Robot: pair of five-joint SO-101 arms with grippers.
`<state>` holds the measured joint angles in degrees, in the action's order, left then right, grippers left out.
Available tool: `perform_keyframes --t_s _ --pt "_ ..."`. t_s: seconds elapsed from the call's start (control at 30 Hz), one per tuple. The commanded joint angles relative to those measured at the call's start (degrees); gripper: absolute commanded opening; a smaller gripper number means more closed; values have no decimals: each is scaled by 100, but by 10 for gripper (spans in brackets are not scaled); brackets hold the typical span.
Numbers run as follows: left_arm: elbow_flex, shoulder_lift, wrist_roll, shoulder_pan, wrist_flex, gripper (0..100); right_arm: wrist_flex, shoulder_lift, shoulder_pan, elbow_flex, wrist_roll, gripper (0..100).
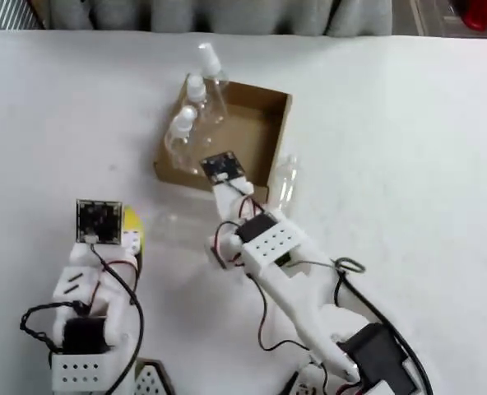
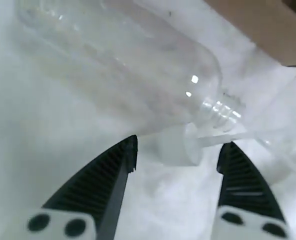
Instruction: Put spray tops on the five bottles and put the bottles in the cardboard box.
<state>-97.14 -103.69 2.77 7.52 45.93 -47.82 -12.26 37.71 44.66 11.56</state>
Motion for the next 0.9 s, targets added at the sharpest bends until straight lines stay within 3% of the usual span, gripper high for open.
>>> perform_keyframes --t_s 0.0,0.13,0.4,0.5,0.67,0.87 --pt "18 -110 70 57 -53 72 110 13 75 -105 26 176" --pt "18 -110 70 57 -53 72 110 31 40 -193 26 76" --pt "18 -110 70 57 -53 72 22 13 31 -211 -9 58" --pt "18 -110 70 57 -53 72 -215 -48 31 -334 -404 12" --pt "18 -110 70 57 -53 72 -831 -242 31 -563 -607 24" --pt "18 -110 70 57 -62 72 -1314 -593 75 -589 -2233 32"
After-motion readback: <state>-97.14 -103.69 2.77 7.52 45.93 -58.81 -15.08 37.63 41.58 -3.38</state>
